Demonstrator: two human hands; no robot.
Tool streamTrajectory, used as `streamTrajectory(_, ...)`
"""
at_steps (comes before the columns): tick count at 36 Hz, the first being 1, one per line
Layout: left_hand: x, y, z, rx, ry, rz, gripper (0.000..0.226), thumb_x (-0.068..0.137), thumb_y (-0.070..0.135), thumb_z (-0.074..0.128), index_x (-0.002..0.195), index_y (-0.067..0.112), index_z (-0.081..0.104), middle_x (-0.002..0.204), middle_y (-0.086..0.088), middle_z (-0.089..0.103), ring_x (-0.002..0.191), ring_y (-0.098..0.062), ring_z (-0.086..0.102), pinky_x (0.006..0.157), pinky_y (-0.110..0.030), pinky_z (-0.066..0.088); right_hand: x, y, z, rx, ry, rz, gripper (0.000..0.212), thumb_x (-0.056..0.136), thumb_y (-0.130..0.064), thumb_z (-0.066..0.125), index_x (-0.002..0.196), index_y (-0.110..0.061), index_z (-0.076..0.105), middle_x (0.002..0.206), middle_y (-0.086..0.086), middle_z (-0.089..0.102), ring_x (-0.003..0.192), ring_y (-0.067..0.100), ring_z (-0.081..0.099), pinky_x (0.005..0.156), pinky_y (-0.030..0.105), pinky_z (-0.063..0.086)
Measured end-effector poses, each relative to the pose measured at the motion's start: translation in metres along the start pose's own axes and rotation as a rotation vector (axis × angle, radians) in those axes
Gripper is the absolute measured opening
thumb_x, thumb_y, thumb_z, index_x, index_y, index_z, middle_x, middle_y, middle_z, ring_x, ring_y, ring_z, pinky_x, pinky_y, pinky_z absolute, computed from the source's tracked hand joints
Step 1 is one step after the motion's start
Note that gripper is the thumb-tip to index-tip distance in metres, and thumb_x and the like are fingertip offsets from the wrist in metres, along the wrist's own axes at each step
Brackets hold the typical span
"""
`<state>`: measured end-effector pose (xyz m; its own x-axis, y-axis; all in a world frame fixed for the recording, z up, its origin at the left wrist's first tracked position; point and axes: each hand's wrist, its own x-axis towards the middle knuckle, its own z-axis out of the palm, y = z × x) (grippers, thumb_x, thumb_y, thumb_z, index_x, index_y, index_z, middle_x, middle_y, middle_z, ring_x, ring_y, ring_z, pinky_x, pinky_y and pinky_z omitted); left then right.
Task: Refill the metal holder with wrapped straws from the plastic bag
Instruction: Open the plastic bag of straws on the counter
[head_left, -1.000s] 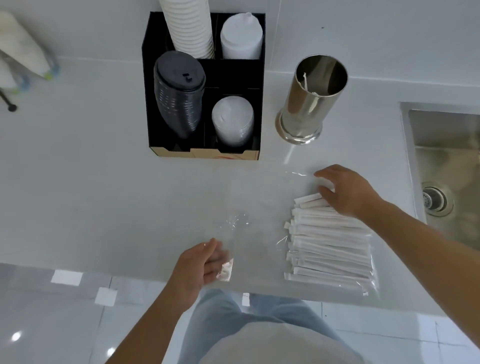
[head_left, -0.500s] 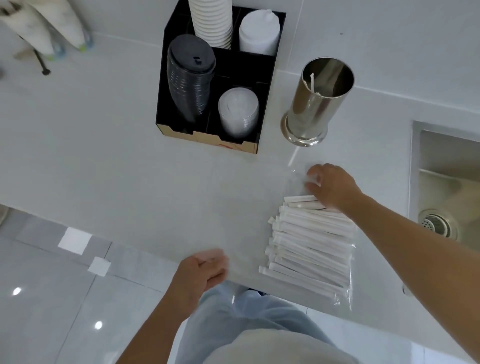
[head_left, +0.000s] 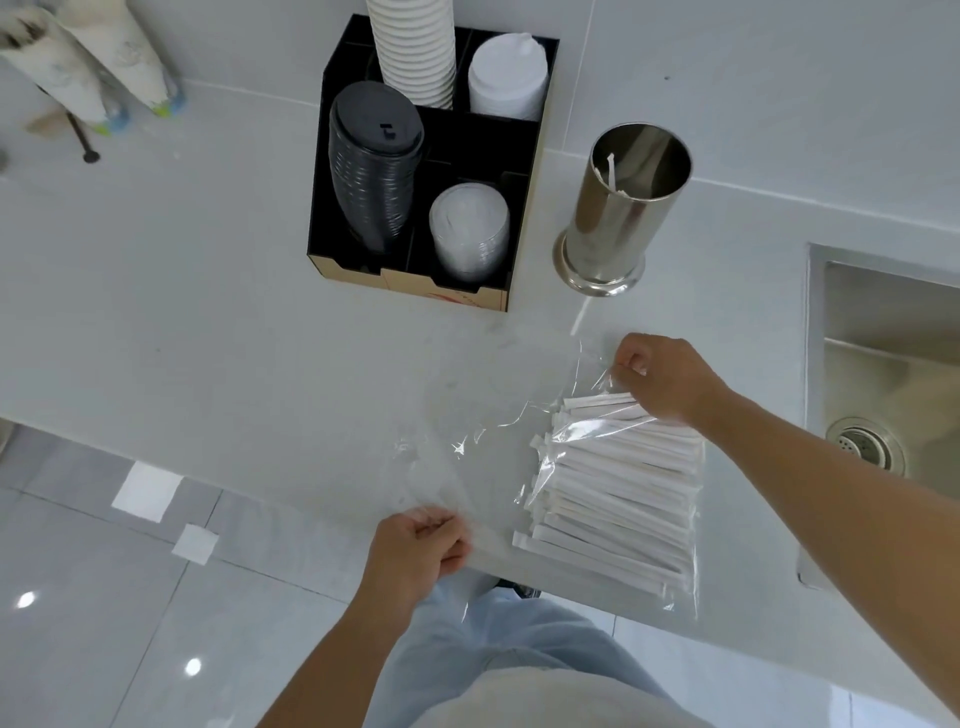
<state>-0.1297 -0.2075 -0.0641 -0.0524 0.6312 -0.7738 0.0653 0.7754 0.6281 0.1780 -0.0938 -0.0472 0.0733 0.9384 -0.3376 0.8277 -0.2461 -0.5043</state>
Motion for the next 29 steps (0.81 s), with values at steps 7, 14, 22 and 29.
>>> streamTrajectory(7, 0.003, -0.004, -0.001, -0.027, -0.003, 0.003, 0.009, 0.088, 0.003, 0.066, 0.088, -0.005, 0.071, 0.066, -0.012, 0.069, 0.064, -0.019, 0.064, 0.063, -0.024, 0.057, -0.007, -0.001, -0.013, 0.187, 0.043, -0.006, 0.014, 0.083, -0.016, 0.069, 0.07, -0.022, 0.066, 0.072, -0.003, 0.067, 0.075, 0.015, 0.063, 0.07, 0.022, 0.047)
streamTrajectory(14, 0.001, -0.006, 0.002, -0.052, 0.058, 0.052, 0.01, 0.089, 0.003, 0.065, 0.082, 0.0, 0.072, 0.065, -0.013, 0.068, 0.06, -0.018, 0.063, 0.059, -0.022, 0.057, -0.023, -0.004, -0.027, 0.218, 0.107, -0.075, 0.017, 0.083, -0.014, 0.071, 0.069, -0.021, 0.066, 0.071, -0.009, 0.067, 0.066, -0.008, 0.059, 0.066, 0.002, 0.042)
streamTrajectory(22, 0.006, 0.003, -0.005, -0.047, 0.061, 0.159, 0.015, 0.092, 0.001, 0.059, 0.08, -0.002, 0.068, 0.064, -0.015, 0.061, 0.061, -0.025, 0.052, 0.055, -0.028, 0.048, -0.046, -0.007, -0.05, 0.229, 0.104, -0.182, 0.017, 0.085, -0.012, 0.071, 0.072, -0.021, 0.067, 0.07, -0.001, 0.068, 0.067, 0.011, 0.062, 0.067, 0.016, 0.047)
streamTrajectory(29, 0.019, 0.03, -0.008, -0.088, 0.004, 0.197, 0.016, 0.092, 0.0, 0.06, 0.078, 0.002, 0.069, 0.075, -0.022, 0.064, 0.072, -0.028, 0.06, 0.062, -0.025, 0.058, -0.064, -0.025, -0.069, 0.186, 0.214, -0.304, 0.013, 0.085, -0.008, 0.071, 0.077, -0.017, 0.07, 0.069, -0.003, 0.068, 0.07, 0.017, 0.062, 0.065, 0.008, 0.043)
